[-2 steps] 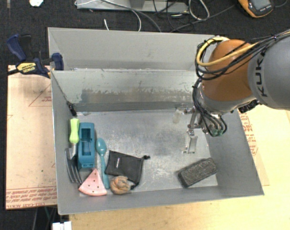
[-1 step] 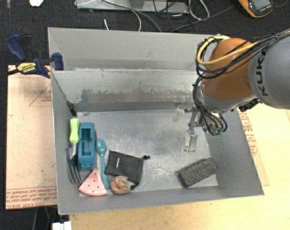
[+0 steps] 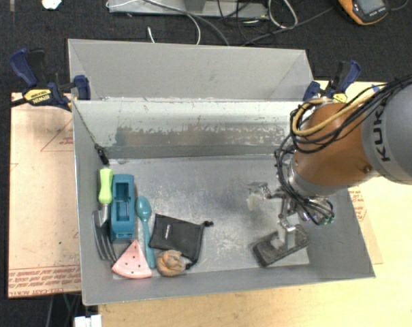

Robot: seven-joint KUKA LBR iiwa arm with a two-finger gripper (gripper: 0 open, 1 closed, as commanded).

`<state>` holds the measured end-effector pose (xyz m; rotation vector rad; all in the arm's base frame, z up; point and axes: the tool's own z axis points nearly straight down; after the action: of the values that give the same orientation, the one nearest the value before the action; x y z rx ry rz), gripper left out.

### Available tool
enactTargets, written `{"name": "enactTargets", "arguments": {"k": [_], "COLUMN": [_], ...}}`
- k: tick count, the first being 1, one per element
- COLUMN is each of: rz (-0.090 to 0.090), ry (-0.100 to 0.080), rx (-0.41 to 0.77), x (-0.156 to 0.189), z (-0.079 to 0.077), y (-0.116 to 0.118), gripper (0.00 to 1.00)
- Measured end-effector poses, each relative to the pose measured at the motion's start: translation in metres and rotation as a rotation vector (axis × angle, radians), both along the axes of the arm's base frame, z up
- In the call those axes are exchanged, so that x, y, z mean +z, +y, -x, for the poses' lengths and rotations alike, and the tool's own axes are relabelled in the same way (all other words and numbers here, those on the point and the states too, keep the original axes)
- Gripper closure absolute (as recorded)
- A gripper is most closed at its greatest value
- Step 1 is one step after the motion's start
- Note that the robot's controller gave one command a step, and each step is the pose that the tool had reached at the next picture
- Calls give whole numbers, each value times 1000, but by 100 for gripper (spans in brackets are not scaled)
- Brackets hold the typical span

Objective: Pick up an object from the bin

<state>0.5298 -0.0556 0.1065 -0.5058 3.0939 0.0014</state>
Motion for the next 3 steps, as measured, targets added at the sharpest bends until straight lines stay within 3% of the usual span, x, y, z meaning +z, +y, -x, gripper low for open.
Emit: {"name": "enactTargets", "arguments": {"k": [1, 2, 3], "rz": [0, 1, -1], "ry": [2, 8, 0], "rx": [106, 439, 207], "x": [-25, -10, -38], "z": [19, 43, 32], "y": [-15, -20, -35], "gripper": [0, 0, 0]}}
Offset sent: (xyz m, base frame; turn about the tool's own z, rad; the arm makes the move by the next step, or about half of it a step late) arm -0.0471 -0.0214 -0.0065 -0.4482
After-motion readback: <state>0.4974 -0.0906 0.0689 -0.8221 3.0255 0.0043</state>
